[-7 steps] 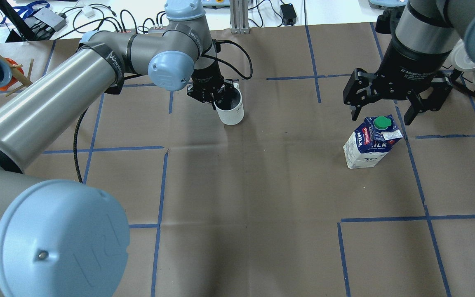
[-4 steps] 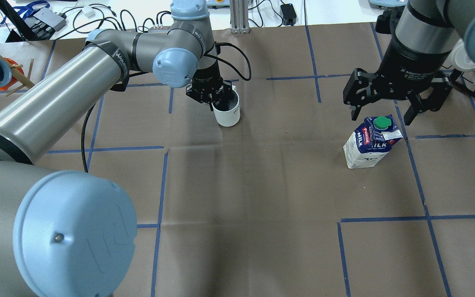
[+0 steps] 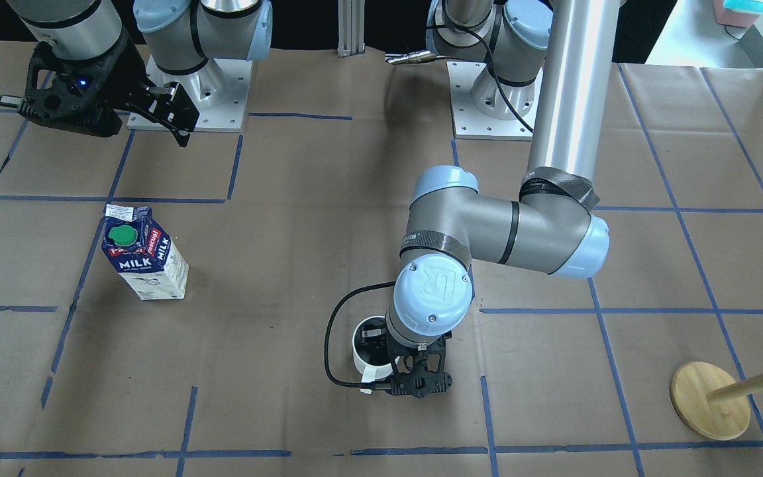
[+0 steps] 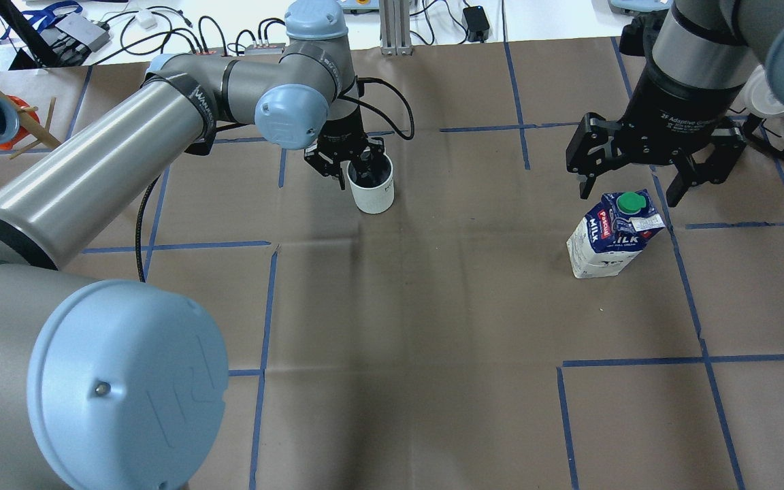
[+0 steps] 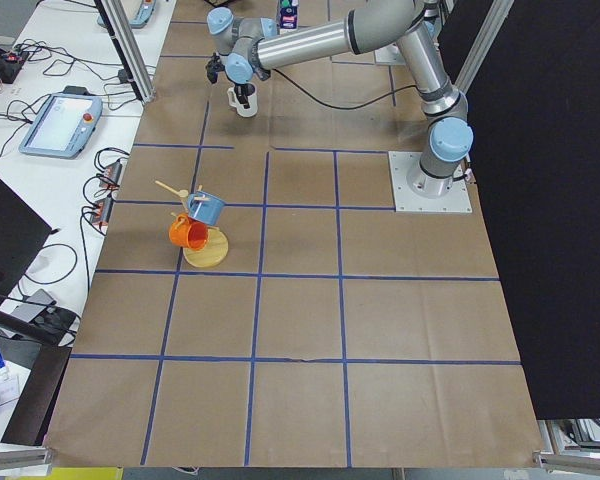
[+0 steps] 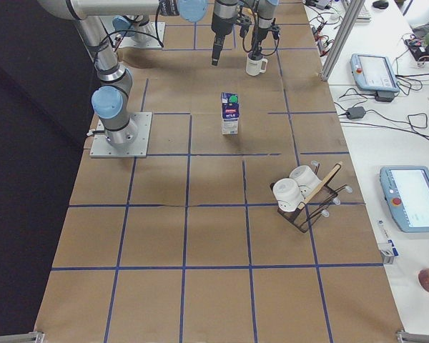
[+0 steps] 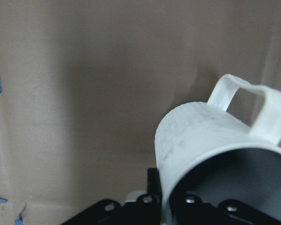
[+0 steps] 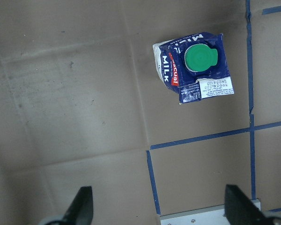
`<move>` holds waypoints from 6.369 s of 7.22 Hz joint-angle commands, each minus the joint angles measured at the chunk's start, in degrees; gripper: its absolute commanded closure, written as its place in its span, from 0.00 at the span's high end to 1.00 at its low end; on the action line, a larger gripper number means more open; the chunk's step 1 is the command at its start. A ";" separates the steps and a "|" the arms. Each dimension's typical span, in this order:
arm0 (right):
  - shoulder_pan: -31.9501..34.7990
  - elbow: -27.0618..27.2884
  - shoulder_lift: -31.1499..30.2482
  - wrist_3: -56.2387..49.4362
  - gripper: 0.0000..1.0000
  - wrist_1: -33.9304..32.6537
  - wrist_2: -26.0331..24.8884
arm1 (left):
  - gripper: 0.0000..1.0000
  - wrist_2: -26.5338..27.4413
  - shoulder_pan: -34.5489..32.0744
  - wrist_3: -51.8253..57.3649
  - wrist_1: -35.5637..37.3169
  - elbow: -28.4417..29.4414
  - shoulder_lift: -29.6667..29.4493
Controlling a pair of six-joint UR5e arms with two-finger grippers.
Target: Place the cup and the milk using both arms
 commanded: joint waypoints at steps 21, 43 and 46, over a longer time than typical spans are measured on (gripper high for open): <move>-9.20 11.76 8.99 -17.28 1.00 -22.60 0.09 | 1.00 2.08 7.19 10.79 -24.21 -20.71 50.64; 11.43 -35.64 37.26 -3.52 0.46 -5.05 -0.35 | 1.00 0.30 12.13 11.14 -20.25 -28.09 53.28; 14.89 -40.25 42.47 3.61 0.46 -5.56 0.35 | 1.00 0.30 12.13 11.14 -20.25 -28.09 53.37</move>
